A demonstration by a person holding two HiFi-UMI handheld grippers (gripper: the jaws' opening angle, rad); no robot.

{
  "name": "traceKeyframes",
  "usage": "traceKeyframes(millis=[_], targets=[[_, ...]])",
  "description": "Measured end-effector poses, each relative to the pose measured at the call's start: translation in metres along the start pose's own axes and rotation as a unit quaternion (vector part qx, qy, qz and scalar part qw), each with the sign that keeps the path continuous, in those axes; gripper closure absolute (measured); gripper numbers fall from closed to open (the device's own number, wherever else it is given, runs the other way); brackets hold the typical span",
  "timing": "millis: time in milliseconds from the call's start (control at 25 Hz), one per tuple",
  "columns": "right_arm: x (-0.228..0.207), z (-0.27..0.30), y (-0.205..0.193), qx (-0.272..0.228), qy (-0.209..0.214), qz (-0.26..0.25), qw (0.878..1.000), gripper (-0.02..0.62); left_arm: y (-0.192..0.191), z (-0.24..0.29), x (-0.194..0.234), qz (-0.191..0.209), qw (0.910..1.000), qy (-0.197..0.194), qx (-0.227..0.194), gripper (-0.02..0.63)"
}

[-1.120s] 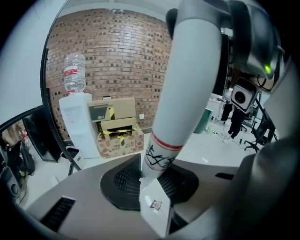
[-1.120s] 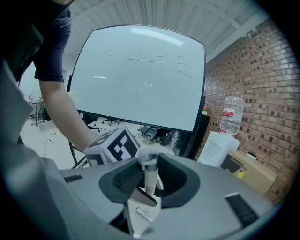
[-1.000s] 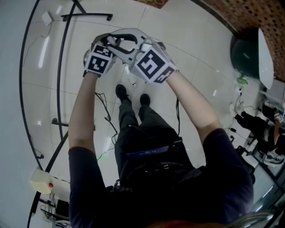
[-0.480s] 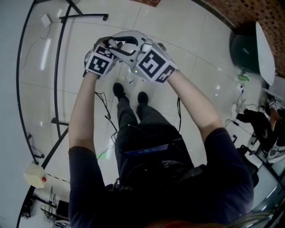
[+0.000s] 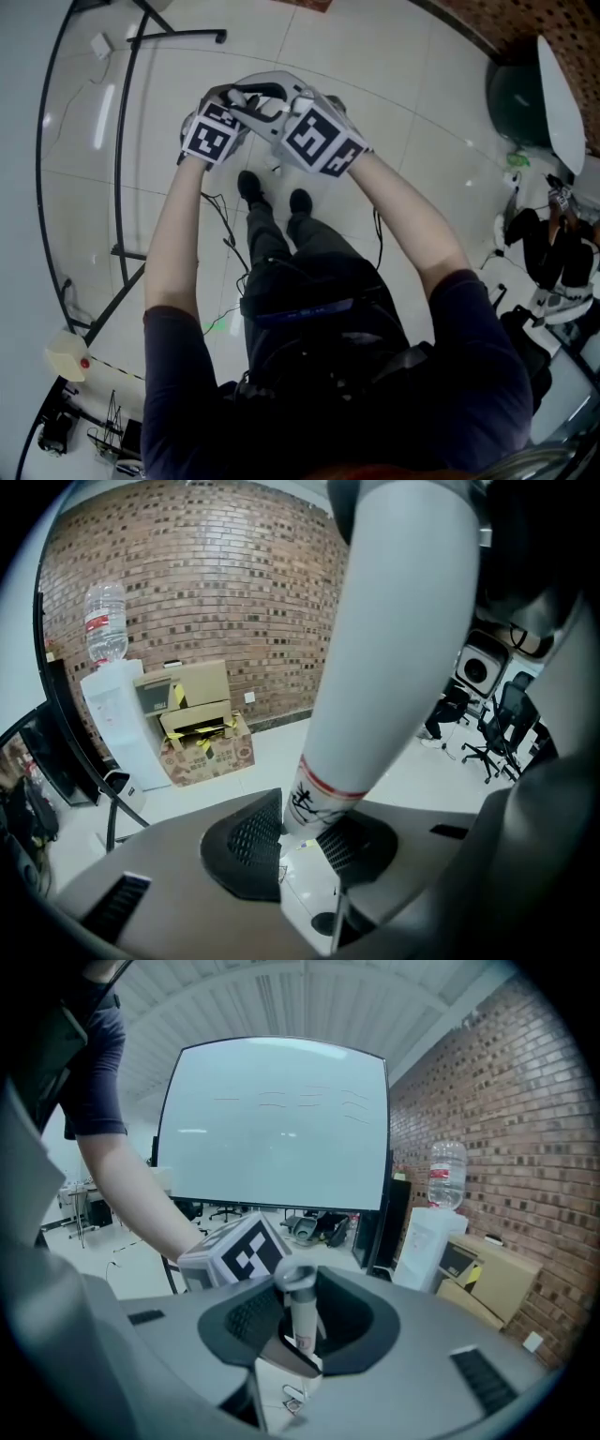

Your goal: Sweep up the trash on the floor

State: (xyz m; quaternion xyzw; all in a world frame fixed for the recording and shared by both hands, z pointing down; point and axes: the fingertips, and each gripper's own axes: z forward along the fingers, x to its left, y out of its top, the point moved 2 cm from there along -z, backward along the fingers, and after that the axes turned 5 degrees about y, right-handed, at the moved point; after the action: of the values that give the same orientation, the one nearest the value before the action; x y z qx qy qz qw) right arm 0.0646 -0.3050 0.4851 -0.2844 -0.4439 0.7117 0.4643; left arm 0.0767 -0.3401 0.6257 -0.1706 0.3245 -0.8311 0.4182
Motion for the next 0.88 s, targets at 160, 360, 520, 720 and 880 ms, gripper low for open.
traceKeyframes(millis=[160, 360, 520, 720, 880], targets=[[0.007, -0.014, -0.004, -0.003, -0.004, 0.009, 1.0, 0.477, 0.0, -0.001, -0.017, -0.008, 0.9999, -0.005, 0.003, 0.52], [0.018, -0.033, -0.011, 0.0, 0.002, 0.008, 1.0, 0.477, 0.001, -0.003, -0.041, -0.004, 0.9999, -0.008, 0.008, 0.52], [0.022, -0.047, -0.018, -0.003, 0.002, 0.011, 1.0, 0.477, 0.003, 0.0, -0.056, 0.004, 0.9998, -0.011, 0.013, 0.52], [0.028, -0.061, -0.025, -0.001, 0.001, 0.008, 1.0, 0.477, 0.005, 0.001, -0.071, 0.016, 0.9996, -0.013, 0.019, 0.52], [0.029, -0.071, -0.029, -0.001, 0.001, 0.012, 1.0, 0.477, 0.008, 0.004, -0.082, 0.021, 0.9992, -0.024, 0.024, 0.52]])
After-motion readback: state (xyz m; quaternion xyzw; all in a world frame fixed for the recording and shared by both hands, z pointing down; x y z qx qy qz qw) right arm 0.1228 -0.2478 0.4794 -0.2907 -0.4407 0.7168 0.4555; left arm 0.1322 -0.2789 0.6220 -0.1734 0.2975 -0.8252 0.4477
